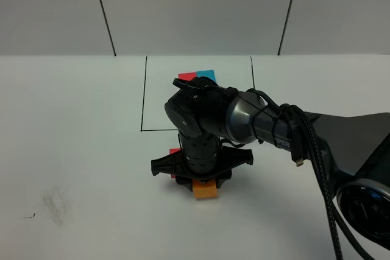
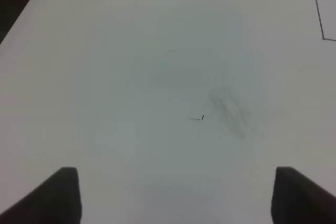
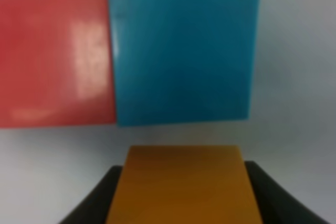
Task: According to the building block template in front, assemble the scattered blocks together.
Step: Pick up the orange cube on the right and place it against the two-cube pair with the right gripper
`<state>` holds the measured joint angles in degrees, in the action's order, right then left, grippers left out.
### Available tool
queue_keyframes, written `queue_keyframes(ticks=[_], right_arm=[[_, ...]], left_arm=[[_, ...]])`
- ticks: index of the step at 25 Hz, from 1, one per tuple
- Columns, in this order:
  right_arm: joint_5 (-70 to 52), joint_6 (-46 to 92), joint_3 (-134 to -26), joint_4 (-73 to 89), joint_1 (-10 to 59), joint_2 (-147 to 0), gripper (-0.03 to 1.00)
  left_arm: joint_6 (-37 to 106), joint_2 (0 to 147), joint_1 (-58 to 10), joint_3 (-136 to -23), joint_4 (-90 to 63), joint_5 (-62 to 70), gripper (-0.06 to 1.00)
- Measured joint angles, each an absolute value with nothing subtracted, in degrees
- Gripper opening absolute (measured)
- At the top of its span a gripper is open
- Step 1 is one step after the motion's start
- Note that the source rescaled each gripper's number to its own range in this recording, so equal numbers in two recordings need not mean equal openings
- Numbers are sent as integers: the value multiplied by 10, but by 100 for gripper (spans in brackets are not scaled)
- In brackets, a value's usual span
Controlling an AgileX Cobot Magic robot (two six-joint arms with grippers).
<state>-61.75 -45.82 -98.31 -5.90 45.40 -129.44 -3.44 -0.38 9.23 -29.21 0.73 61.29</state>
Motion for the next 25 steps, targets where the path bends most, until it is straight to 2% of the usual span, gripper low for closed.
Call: queue_keyframes(ticks=[25], right_arm=[[-581,-440,-985,-33,454,-1318,21]], left_arm=[[-35,-4,92,-292,17,613,100]])
